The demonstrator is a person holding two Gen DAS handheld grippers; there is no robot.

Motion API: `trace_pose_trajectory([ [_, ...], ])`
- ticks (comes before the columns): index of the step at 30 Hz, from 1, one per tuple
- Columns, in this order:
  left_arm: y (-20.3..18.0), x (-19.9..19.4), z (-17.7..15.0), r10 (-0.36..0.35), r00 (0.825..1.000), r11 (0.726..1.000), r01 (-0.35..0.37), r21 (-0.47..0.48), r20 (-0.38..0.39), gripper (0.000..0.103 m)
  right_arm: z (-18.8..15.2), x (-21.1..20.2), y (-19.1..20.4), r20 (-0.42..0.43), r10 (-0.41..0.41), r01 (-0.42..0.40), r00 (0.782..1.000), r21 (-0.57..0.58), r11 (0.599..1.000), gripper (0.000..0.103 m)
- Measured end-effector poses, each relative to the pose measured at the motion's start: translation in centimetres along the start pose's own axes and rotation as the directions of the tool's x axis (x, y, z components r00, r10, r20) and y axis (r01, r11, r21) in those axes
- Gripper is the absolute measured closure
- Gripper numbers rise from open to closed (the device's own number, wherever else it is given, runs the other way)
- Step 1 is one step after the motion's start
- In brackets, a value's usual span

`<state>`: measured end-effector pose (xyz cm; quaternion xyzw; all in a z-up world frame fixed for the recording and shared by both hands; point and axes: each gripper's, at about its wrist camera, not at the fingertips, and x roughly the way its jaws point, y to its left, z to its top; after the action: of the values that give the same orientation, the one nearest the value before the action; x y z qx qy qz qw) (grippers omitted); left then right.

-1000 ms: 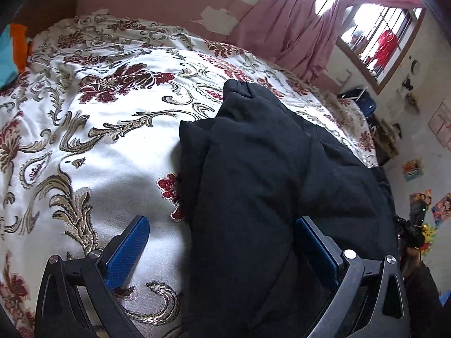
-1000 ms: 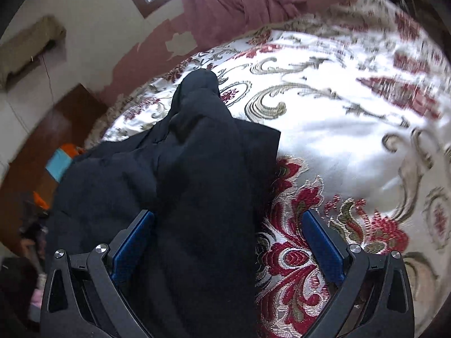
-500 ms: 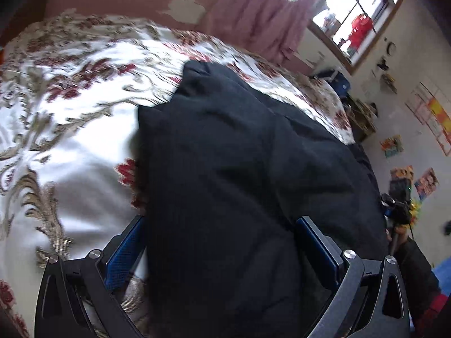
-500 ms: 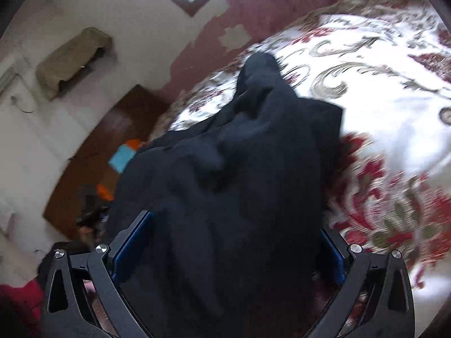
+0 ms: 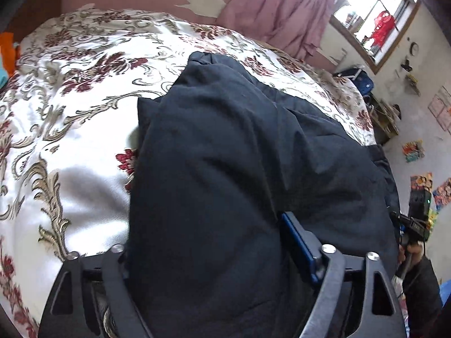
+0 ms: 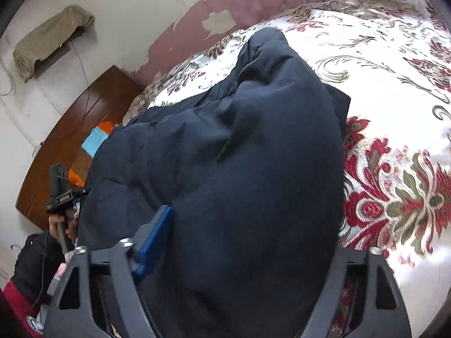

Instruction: Fold large clothes

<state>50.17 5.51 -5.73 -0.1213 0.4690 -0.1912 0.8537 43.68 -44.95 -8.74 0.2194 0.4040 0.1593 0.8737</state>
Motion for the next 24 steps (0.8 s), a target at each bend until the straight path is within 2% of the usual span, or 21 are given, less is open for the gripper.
trace_pose_trajectory([
  [4, -0.3, -0.6, 0.2, 0.027, 1.0, 0.999, -0.027, -0.027, 0.003, 0.045, -0.2, -0.4, 0.7, 0.057, -0.012, 0.012, 0.998, 0.009, 1.0, 0.054],
  [8, -1.7, -1.2, 0.1, 0.09, 0.996, 0.996, -0.09, -0.025, 0.008, 0.059, -0.6, -1.7, 0.3, 0.091, -0.014, 0.014, 0.996, 0.006, 1.0, 0.063],
  [11, -3.0, -1.7, 0.0, 0.14, 0.99, 0.99, -0.14, 0.003, 0.02, 0.068, -1.1, -2.2, 2.0, 0.124, -0.092, 0.102, 0.988, -0.076, 0.992, 0.068],
  [14, -4.0, -2.3, -0.3, 0.18, 0.983, 0.984, -0.18, 0.009, 0.037, 0.072, -1.6, -2.3, 4.2, 0.176, -0.2, 0.23, 0.964, -0.169, 0.958, 0.071],
  [16, -4.5, -2.6, -0.4, 0.2, 0.979, 0.98, -0.201, 0.005, 0.046, 0.076, -1.8, -2.2, 5.1, 0.205, -0.242, 0.283, 0.948, -0.203, 0.937, 0.074],
  [18, -4.9, -3.0, -0.3, 0.208, 0.977, 0.978, -0.208, -0.004, 0.056, 0.08, -1.8, -2.6, 5.2, 0.216, -0.243, 0.287, 0.946, -0.202, 0.936, 0.077],
  [22, -6.5, -4.3, -0.2, 0.258, 0.965, 0.966, -0.257, -0.028, 0.052, 0.086, -1.0, -3.8, 4.7, 0.211, -0.17, 0.201, 0.963, -0.139, 0.97, 0.082],
  [24, -7.5, -5.3, -0.3, 0.261, 0.963, 0.965, -0.26, -0.023, 0.071, 0.087, -0.6, -4.6, 4.8, 0.215, -0.156, 0.187, 0.964, -0.134, 0.973, 0.083],
])
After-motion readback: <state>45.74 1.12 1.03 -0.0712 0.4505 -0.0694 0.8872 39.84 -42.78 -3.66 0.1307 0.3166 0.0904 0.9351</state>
